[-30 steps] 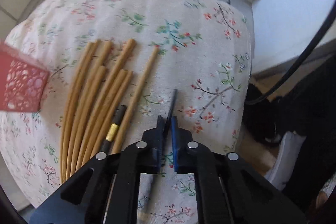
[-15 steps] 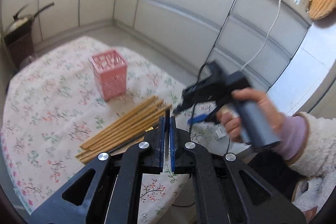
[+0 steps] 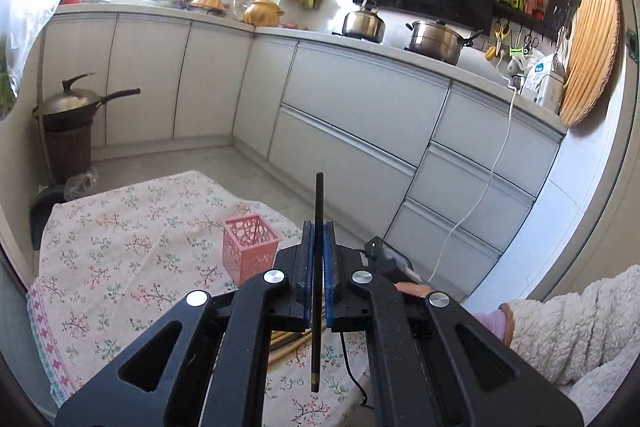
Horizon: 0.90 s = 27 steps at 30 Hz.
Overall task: Organize utensils
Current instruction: 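Lift the black stick with the left tool while the right tool grasps a bamboo chopstick, then drop the black stick into the pink basket with the left tool while the right tool carries its chopstick over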
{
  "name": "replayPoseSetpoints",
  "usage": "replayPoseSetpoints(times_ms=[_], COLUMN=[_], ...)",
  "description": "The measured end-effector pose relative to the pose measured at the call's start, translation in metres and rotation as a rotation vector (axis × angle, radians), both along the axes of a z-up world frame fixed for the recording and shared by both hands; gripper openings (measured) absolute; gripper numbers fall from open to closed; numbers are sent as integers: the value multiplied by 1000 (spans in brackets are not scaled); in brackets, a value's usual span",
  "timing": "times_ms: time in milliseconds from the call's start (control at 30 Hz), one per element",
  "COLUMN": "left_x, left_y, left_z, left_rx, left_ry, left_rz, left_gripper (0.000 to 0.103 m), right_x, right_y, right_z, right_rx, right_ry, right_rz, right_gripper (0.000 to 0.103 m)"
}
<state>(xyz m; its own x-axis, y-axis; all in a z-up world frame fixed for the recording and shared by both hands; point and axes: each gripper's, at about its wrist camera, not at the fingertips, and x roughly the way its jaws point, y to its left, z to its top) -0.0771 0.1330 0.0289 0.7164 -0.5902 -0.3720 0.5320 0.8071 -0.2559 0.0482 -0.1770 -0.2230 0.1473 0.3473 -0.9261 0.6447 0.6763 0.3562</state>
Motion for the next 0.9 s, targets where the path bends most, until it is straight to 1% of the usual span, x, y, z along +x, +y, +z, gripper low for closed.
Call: replayPoseSetpoints(times_ms=[100, 200, 367, 433, 500, 567, 633, 700, 800, 900], left_x=[-2, -1, 0, 0, 1, 3, 3, 3, 6, 13], left_y=[3, 4, 9, 11, 14, 16, 19, 21, 25, 24], left_z=[4, 3, 3, 4, 4, 3, 3, 5, 5, 7], left_rx=[-7, -15, -25, -30, -37, -43, -55, -83, -131, -164], left_ry=[-11, -9, -7, -7, -4, 1, 0, -9, -10, -3], left_rz=[2, 9, 40, 61, 79, 99, 124, 144, 184, 237], left_gripper=[4, 4, 4, 4, 4, 4, 4, 4, 4, 4], right_x=[5, 15, 14, 10, 6, 3, -4, -13, -25, -39], right_y=[9, 19, 20, 14, 6, 2, 3, 2, 4, 8], right_z=[2, 3, 6, 9, 18, 35, 62, 86, 131, 177], right_rx=[-52, -100, -119, -100, -77, -77, -99, -122, -187, -254], right_ry=[11, 13, -22, -48, -97, -157, -245, -322, -464, -612], right_rz=[14, 18, 34, 24, 20, 33, 68, 100, 157, 196], right_gripper=[22, 15, 6, 6, 6, 6, 6, 6, 6, 6])
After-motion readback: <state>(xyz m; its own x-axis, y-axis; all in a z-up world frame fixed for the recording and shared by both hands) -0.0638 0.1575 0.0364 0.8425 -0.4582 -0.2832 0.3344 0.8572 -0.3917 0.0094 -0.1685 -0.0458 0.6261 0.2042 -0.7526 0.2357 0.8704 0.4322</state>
